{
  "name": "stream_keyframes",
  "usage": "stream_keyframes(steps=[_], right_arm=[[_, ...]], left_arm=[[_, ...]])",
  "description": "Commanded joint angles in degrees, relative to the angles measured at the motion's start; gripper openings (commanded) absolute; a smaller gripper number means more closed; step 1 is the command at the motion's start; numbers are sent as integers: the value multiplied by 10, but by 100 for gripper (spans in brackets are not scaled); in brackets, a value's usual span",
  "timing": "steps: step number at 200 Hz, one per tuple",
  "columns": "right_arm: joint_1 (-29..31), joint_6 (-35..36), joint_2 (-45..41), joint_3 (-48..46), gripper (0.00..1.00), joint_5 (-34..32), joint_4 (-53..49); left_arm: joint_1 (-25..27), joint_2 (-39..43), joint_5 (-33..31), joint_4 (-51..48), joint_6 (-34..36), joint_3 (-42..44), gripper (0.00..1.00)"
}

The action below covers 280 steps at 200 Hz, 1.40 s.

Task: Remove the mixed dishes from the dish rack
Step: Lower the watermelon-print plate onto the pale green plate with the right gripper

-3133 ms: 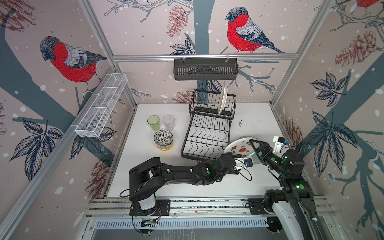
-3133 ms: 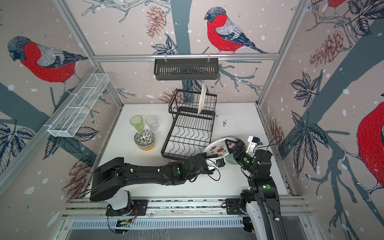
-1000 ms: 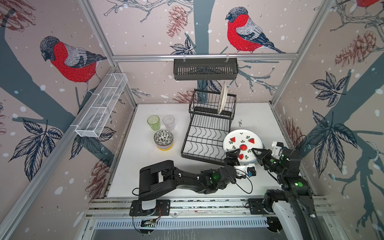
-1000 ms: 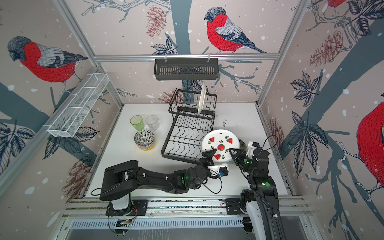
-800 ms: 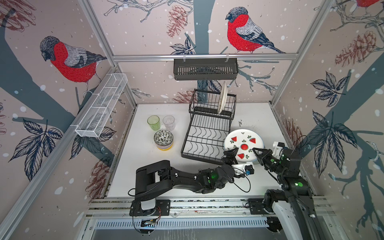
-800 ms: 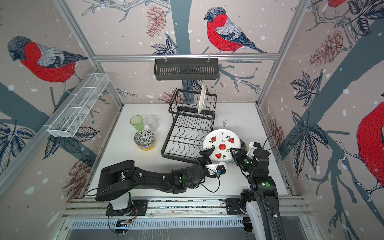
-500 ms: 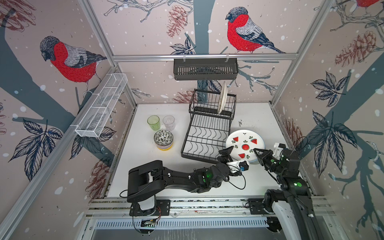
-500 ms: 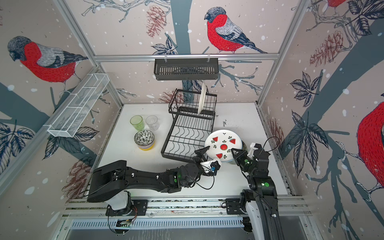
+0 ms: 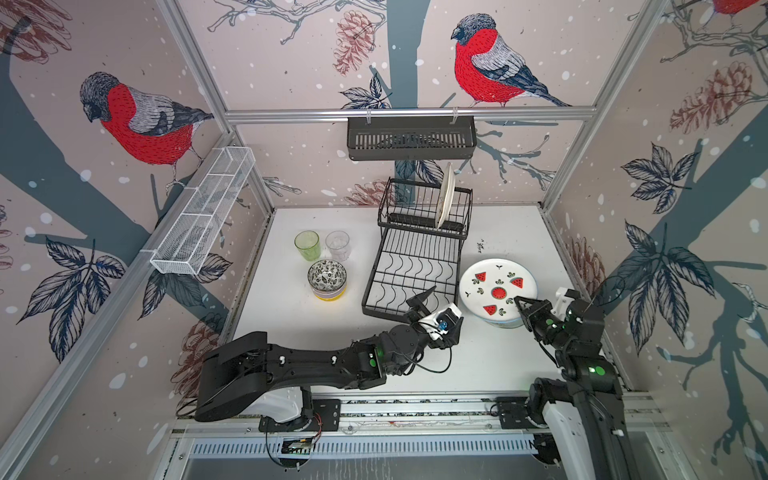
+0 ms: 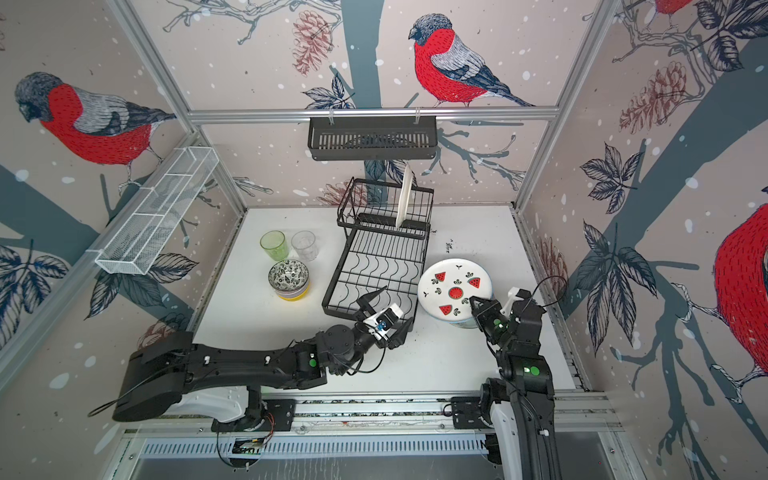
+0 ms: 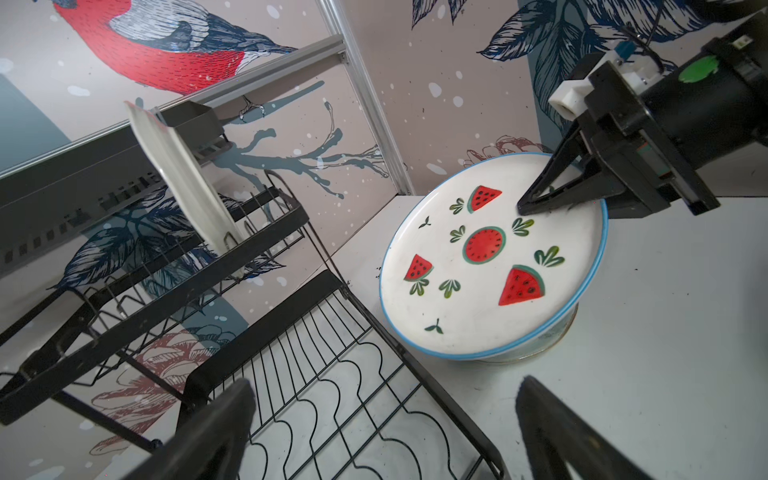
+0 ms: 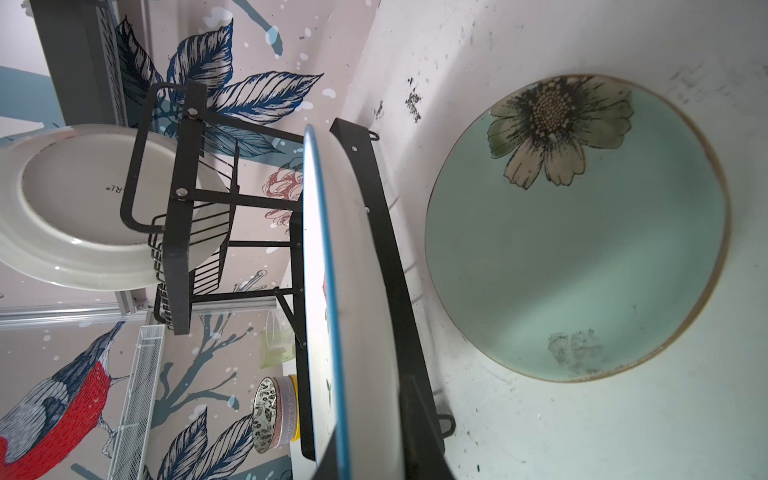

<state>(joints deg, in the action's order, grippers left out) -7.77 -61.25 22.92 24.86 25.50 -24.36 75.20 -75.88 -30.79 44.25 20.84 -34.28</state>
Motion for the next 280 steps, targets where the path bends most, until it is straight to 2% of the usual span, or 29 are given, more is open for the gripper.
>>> stream_keyframes(steps=[1, 56, 101, 119, 154, 199, 280], right_arm=[[-13, 19, 1, 17, 0, -6, 26], [-56, 57, 30, 42, 0, -32, -14], [-92, 89, 76, 37, 0, -46, 5], [-108, 97, 98, 20, 0, -24, 33], [-152, 118, 168, -3, 0, 57, 78], [-155, 139, 201, -6, 0, 43, 97], [-154, 196, 264, 19, 0, 33, 68]], left_arm=[[-2, 35, -10, 13, -36, 31, 98], [-14, 99, -1, 18, -72, 73, 98], [-30, 119, 47, 17, -108, 86, 98], [-32, 119, 52, 21, -115, 88, 98], [-33, 114, 54, 21, -116, 90, 98], [-33, 115, 47, 23, -114, 92, 98], [-34, 99, 42, 26, -113, 89, 98]])
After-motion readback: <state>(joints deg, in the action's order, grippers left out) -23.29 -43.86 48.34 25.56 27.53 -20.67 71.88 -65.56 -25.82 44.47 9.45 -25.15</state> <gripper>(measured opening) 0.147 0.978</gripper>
